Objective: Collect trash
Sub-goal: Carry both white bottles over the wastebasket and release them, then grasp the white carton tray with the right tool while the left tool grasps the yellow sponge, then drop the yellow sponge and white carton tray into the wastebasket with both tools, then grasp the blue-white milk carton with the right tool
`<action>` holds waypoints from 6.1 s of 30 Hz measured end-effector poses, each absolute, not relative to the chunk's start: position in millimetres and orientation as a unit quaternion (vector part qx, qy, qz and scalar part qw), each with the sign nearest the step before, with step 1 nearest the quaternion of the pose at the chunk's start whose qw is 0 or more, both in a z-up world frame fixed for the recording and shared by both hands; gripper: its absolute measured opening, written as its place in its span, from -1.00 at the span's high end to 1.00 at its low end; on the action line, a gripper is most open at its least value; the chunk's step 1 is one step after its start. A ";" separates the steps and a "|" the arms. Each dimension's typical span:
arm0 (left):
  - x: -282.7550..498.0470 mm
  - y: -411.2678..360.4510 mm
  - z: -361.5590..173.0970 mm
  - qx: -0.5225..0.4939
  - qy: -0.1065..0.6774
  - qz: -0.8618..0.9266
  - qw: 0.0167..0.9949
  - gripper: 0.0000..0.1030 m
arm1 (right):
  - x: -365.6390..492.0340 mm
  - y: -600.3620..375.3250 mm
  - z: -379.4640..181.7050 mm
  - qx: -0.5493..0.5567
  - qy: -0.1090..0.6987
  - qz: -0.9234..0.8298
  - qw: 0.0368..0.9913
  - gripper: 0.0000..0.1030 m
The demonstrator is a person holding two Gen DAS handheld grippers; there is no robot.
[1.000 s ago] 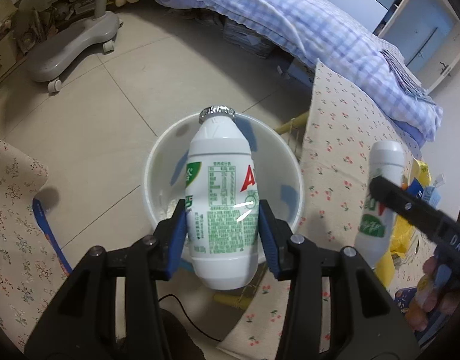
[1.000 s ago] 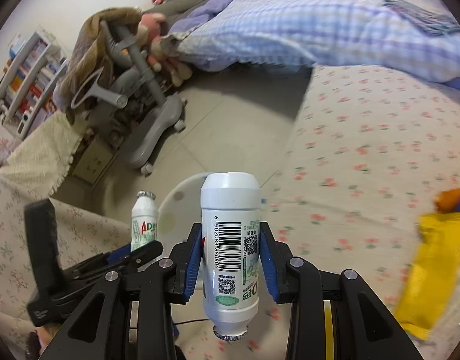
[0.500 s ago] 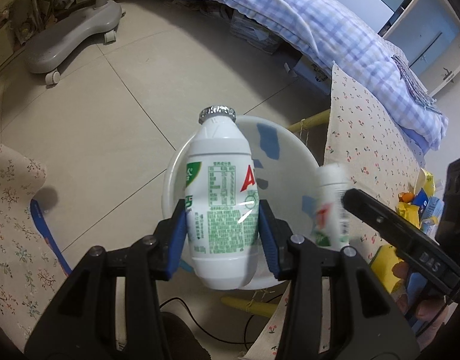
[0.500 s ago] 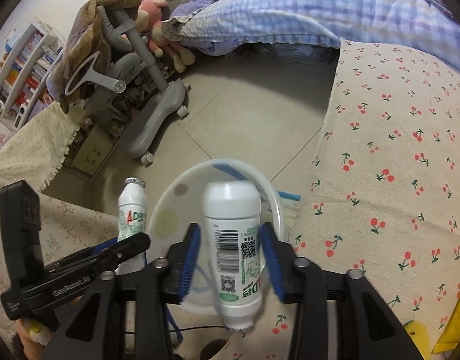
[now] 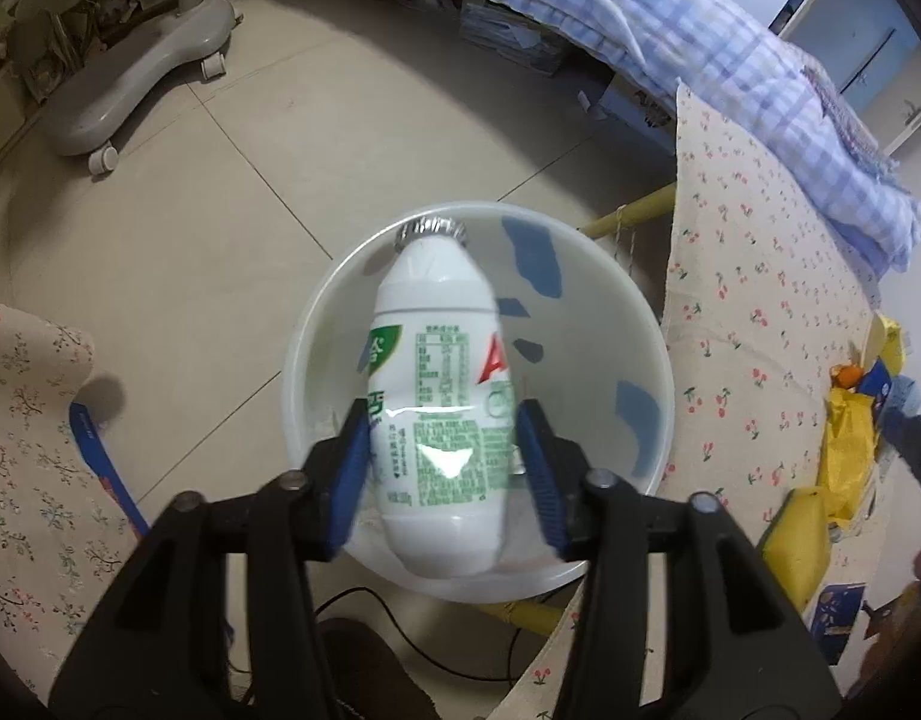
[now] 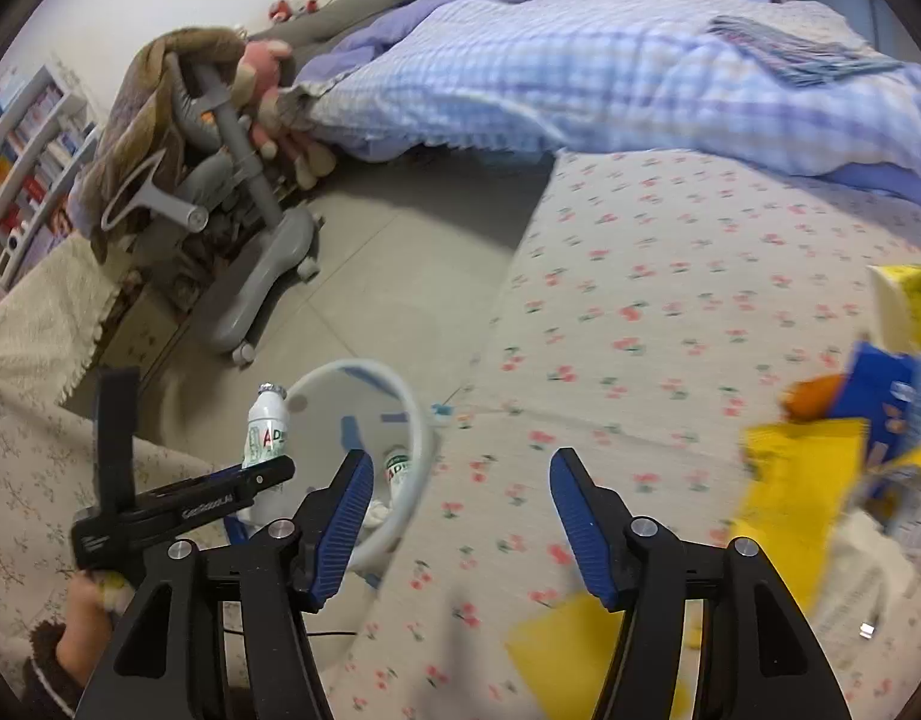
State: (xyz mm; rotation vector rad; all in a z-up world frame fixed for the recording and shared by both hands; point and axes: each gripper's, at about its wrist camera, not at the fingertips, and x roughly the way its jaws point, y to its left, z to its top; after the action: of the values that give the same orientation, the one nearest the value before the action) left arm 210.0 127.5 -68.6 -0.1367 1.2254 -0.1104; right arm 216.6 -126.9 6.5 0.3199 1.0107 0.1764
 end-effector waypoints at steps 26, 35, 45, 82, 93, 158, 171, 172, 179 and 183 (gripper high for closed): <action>131.1 63.0 -47.5 0.013 0.572 -0.109 0.813 -0.98 | 90.7 -236.3 30.6 0.137 0.510 0.000 0.849 -0.46; 112.2 52.0 -43.0 0.032 0.573 -0.134 0.808 -0.98 | 36.8 -270.0 -1.3 0.124 0.550 -0.028 0.825 -0.48; 101.2 45.5 -44.7 0.046 0.572 -0.143 0.806 -0.98 | 6.5 -275.5 -40.9 0.132 0.585 -0.019 0.800 -0.47; 99.8 -110.4 -58.6 0.003 0.563 -0.107 0.820 -0.80 | 21.1 -355.0 -18.9 0.164 0.519 -0.084 0.834 0.54; 96.0 -99.8 -56.4 0.023 0.556 -0.128 0.821 -0.31 | 22.5 -352.4 -13.8 0.164 0.514 -0.078 0.838 0.54; 168.5 185.6 -37.9 -0.069 0.515 0.047 0.853 -0.91 | 256.4 -41.9 -47.3 0.145 0.535 0.197 0.808 0.48; 157.1 162.0 -30.9 -0.068 0.517 0.019 0.853 -0.95 | 223.9 -90.7 -13.0 0.135 0.502 0.134 0.843 -0.43; 157.2 154.1 -30.5 -0.062 0.515 0.014 0.855 -0.95 | 218.5 -100.5 -8.9 0.135 0.499 0.122 0.847 -0.49; 156.2 88.6 -30.3 -0.034 0.522 -0.041 0.851 -0.96 | 181.0 -182.6 14.6 0.124 0.479 0.036 0.868 -0.56; 154.1 50.7 -26.2 -0.019 0.521 -0.068 0.850 -0.96 | 161.9 -227.9 23.6 0.139 0.469 -0.001 0.872 -0.57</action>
State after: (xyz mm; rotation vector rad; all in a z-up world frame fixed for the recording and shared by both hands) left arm 154.1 50.7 -26.2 -0.0393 1.0978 -0.1426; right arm 161.9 -227.9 23.6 0.2900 0.9797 -0.0011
